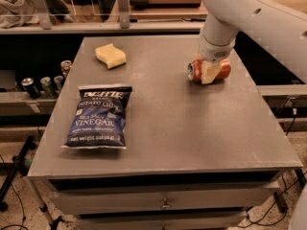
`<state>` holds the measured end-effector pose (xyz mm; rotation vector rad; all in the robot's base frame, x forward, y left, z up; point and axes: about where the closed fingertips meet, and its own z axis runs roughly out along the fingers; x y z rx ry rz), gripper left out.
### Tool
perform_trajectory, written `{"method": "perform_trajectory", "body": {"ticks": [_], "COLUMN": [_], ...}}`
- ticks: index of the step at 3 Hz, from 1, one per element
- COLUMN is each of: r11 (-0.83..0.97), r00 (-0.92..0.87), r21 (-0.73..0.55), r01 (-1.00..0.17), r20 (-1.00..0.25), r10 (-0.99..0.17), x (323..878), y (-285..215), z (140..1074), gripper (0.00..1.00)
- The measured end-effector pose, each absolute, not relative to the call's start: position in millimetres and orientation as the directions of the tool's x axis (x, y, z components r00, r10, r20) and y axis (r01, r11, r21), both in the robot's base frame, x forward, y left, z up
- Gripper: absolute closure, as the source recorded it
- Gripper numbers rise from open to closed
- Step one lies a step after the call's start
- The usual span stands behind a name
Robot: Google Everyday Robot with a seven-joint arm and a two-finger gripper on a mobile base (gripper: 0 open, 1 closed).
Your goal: Place coke can upright
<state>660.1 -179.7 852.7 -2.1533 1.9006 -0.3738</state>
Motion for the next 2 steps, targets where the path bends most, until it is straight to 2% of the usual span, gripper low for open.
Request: {"method": "perform_trajectory", "body": {"ticks": [1, 2], "r11": [-0.101, -0.071], "r00": [0.1, 0.081], "r21": [-0.348, -0.353], "r01": [-0.932, -0.933], "r20": [0.023, -0.014], "r10": [-0.995, -0.997], "x": [662.5, 661.8], "y": [-183.3, -185.7], "z": [861.4, 880.4], "gripper": [0.88, 1.0]}}
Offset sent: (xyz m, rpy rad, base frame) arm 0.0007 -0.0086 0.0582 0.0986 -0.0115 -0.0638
